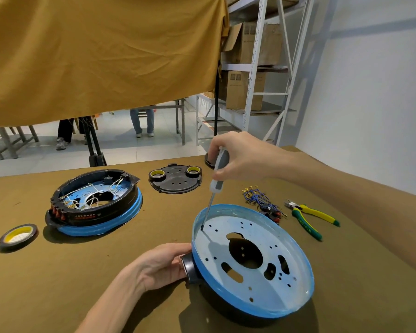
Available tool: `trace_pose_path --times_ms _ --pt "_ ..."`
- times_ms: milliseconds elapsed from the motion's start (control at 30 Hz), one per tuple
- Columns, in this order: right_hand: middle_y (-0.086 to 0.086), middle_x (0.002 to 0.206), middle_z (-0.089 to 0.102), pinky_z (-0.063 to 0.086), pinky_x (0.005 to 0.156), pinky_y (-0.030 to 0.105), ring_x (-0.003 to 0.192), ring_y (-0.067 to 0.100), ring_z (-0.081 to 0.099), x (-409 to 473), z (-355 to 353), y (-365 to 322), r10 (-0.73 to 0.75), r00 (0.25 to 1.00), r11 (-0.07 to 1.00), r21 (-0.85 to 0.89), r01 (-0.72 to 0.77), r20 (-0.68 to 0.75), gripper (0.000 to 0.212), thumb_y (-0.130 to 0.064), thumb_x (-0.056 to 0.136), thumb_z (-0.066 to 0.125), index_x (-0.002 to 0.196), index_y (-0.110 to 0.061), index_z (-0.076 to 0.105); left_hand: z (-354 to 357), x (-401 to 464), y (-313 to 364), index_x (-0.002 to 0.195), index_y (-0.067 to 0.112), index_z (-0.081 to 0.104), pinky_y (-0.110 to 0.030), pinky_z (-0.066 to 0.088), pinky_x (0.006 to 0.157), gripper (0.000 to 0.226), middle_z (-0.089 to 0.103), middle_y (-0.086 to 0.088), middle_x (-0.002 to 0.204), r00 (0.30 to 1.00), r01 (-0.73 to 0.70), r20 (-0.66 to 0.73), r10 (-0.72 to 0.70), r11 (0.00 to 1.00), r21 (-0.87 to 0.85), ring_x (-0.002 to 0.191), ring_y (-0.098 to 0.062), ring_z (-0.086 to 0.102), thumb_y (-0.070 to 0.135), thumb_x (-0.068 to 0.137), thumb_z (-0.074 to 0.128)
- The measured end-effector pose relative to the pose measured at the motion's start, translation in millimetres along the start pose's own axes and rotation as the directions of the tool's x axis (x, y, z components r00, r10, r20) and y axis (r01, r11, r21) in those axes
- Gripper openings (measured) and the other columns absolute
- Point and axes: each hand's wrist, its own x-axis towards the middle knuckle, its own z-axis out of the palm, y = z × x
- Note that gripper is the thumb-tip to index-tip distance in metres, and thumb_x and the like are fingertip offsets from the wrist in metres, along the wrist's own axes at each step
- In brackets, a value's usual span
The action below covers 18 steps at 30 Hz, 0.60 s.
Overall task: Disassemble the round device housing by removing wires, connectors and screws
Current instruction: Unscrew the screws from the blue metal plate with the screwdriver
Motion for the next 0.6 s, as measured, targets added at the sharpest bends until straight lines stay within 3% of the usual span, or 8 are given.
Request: trace_pose_path --times_ms 167,333,433,500,600 --pt "0.003 0.109 0.061 0.057 0.083 0.047 0.096 0.020 0.060 -3.4 0.0 -3.8 -0.001 0.999 1.000 0.004 0.001 0.043 0.043 -0.019 0.081 0.082 0.114 -0.028 0.057 -0.8 -1.5 2.2 0.119 0.001 0.074 -0.044 0.060 0.093 0.035 0.069 -0.025 0.126 0.999 -0.002 0.033 0.001 0.999 0.033 0.107 -0.033 0.072 0.018 0.088 0.074" --pt "0.001 0.113 0.059 0.057 0.086 0.045 0.100 0.020 0.060 -1.8 -6.1 -8.3 -0.012 0.997 1.000 0.003 0.012 0.074 0.042 -0.014 0.080 0.081 0.113 -0.030 0.060 0.4 -3.3 2.0 0.112 0.003 0.078 -0.037 0.061 0.080 0.027 0.073 -0.021 0.118 0.998 -0.006 0.069 0.002 0.998 0.064 0.095 -0.027 0.075 0.017 0.090 0.071" --pt "0.001 0.104 0.063 0.059 0.079 0.044 0.093 0.020 0.064 -0.7 -5.6 -6.6 0.003 0.997 0.998 -0.069 0.003 0.082 0.032 -0.022 0.083 0.079 0.111 -0.025 0.064 1.1 -3.6 1.3 0.111 0.003 0.078 -0.037 0.061 0.079 0.027 0.073 -0.022 0.120 0.998 -0.016 0.068 0.012 0.999 0.050 0.096 -0.027 0.075 0.018 0.090 0.071" --pt "0.000 0.093 0.067 0.060 0.069 0.036 0.084 0.018 0.067 -0.8 -2.3 -3.3 0.005 0.999 0.991 -0.134 0.001 0.042 0.024 -0.031 0.085 0.078 0.103 -0.020 0.067 3.2 -4.1 1.4 0.109 0.005 0.079 -0.037 0.061 0.079 0.025 0.072 -0.023 0.122 0.997 -0.030 0.075 0.026 0.998 0.048 0.097 -0.029 0.075 0.019 0.091 0.069" --pt "0.000 0.077 0.068 0.058 0.060 0.035 0.072 0.018 0.067 -1.8 2.5 2.2 0.028 0.999 0.981 -0.191 -0.034 -0.032 0.029 -0.044 0.085 0.077 0.088 -0.016 0.069 7.5 -4.7 -0.8 0.105 0.011 0.080 -0.037 0.061 0.077 0.023 0.074 -0.021 0.117 0.995 -0.073 0.078 0.068 0.995 0.063 0.098 -0.028 0.076 0.024 0.092 0.065"
